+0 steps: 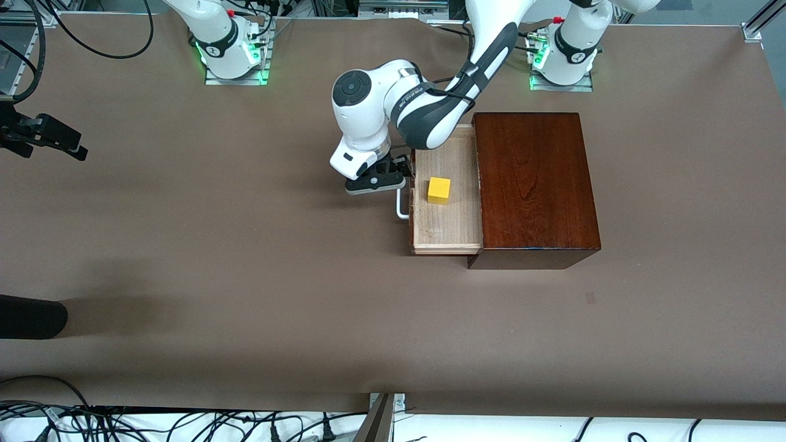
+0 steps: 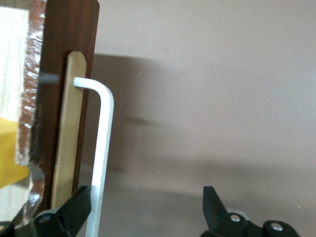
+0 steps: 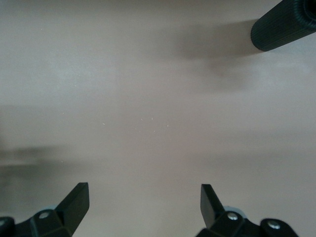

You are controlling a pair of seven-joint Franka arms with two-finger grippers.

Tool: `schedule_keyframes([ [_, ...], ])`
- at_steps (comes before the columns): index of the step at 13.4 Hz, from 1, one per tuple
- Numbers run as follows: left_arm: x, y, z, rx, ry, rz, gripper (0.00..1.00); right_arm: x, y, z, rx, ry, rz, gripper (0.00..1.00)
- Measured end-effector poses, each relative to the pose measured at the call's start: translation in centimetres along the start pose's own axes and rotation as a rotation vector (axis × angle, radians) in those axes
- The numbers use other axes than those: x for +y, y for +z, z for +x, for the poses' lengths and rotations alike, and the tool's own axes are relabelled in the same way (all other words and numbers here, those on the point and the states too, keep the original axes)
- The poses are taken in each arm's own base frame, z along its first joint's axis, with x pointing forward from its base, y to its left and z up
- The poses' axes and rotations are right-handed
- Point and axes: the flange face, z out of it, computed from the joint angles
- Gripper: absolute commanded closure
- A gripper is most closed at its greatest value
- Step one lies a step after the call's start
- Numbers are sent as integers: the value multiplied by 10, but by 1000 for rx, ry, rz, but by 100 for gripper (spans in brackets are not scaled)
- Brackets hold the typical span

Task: Open drawer, take yellow block, close drawer
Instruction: 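Release the handle and raise the left gripper while the right gripper approaches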

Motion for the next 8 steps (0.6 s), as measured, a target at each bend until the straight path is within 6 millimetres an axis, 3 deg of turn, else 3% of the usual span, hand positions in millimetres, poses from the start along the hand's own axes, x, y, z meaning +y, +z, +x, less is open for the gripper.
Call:
schedule_keyframes([
  [5, -15, -45, 5, -5, -19, 30, 0, -2, 0, 0, 0, -4, 4, 0],
  [8, -48, -97, 24, -33, -59, 32, 0, -13, 0, 0, -1, -18, 35, 0],
])
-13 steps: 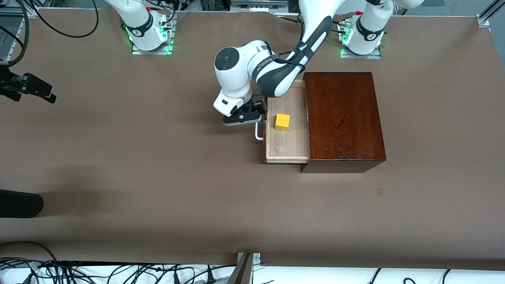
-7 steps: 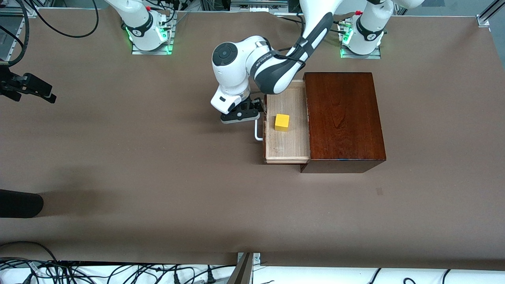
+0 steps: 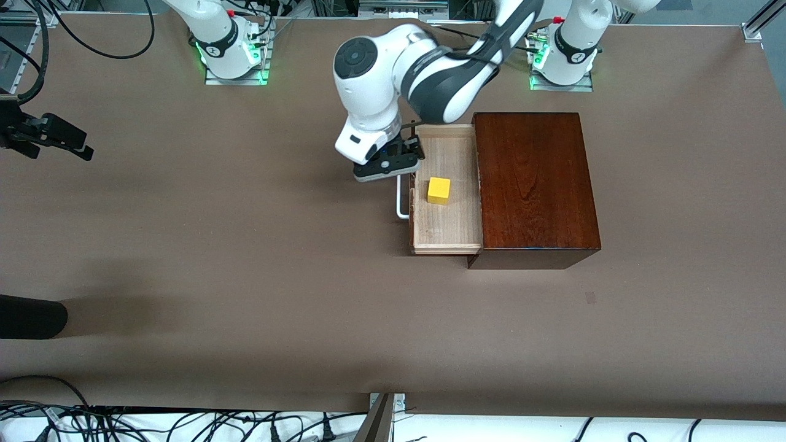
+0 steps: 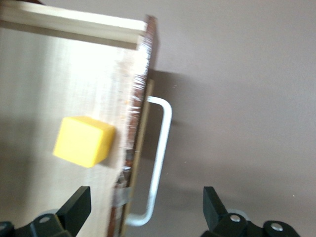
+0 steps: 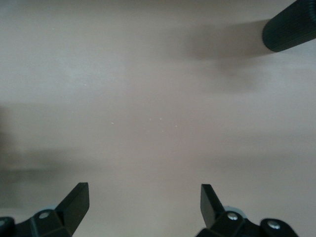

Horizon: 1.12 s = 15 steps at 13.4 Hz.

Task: Open drawer, take yellow block, close drawer
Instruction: 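Release the handle and raise the left gripper while the right gripper approaches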

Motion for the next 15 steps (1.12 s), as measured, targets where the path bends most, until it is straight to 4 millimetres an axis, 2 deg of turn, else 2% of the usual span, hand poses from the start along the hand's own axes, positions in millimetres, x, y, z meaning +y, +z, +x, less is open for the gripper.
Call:
schedule_keyframes([
  [2, -35, -39, 23, -26, -14, -21, 0, -13, 1, 0, -2, -26, 6, 0],
  [4, -82, -77, 55, -44, -34, -50, 0, -40, 2, -1, -4, -72, 12, 0],
  [6, -139, -106, 87, -64, -31, -76, 0, -80, 6, -5, -13, -129, 49, 0],
  [8, -201, -126, 110, -98, 7, -97, 0, -111, 15, -6, -33, -169, 95, 0],
  [11, -293, -154, 127, -122, 61, -92, 0, -158, 34, -8, -68, -238, 120, 0],
  [15, -385, -172, 136, -114, 111, -97, 0, -246, 50, -23, -42, -379, 125, 0],
])
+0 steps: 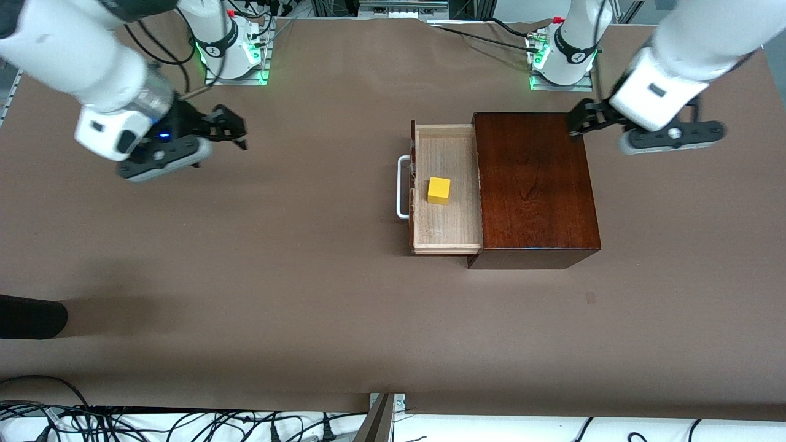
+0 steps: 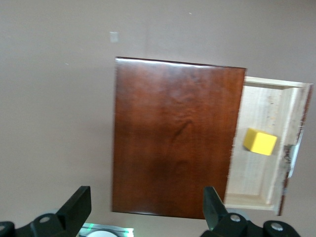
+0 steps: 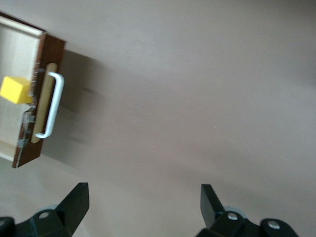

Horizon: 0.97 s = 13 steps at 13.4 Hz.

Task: Open drawer, take yellow block, close drawer
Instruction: 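Release the handle and raise the left gripper while the right gripper approaches, then lower the right gripper into the drawer above the yellow cube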

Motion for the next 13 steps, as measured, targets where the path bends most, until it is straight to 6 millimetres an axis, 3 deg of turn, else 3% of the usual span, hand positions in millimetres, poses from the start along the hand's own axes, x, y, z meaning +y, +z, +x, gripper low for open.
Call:
schedule_keyframes([
  [3, -50, -11, -5, 14, 25, -8, 0, -57, 21, 8, 12, -92, 2, 0],
  [6, -78, -5, -3, 10, 33, -11, 0, -110, 33, 16, 12, -173, 13, 0],
  [10, -97, 1, 0, 14, 13, -15, 0, -194, 68, 25, 12, -292, 12, 0],
  [13, -101, -5, -3, 29, 9, -18, 0, -236, 99, 30, 37, -347, 15, 0],
])
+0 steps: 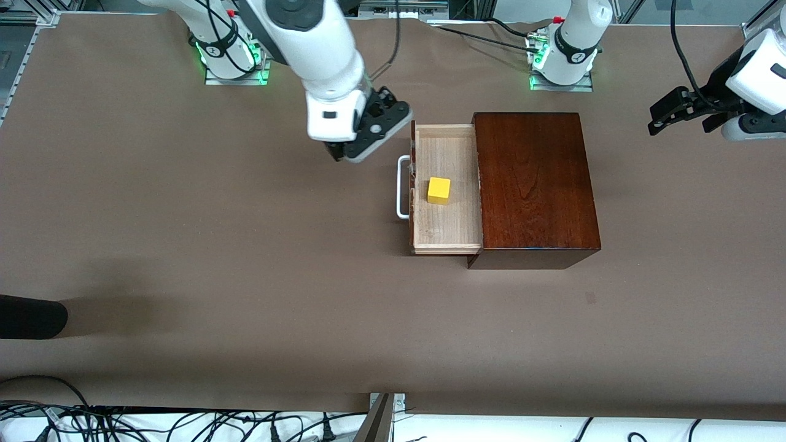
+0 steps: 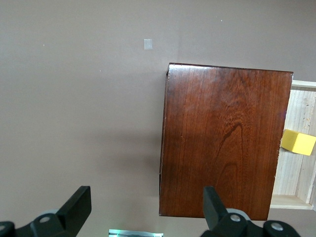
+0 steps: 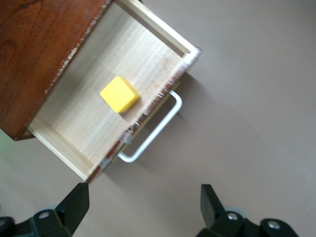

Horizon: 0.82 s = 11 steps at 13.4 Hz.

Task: Open drawer, take yellow block, close drawer
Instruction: 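Lower the right gripper into the drawer above the yellow cube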

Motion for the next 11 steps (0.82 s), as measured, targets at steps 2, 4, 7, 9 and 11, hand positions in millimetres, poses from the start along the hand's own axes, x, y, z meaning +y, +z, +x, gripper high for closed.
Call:
schedule_keyframes([
  [2, -1, -2, -1, 4, -1, 1, 0, -17, 18, 8, 26, -27, -1, 0],
  [4, -8, -3, 2, 18, -14, 3, 0, -33, 36, 14, 46, -56, -1, 0],
  [7, -19, -3, 4, 19, -33, 2, 0, -63, 70, 24, 64, -106, -6, 0],
  [9, -33, -2, 7, 18, -31, 1, 0, -76, 90, 33, 61, -136, -22, 0],
  [11, -47, 3, 12, 12, -35, 1, 0, -80, 108, 39, 51, -164, -41, 0],
])
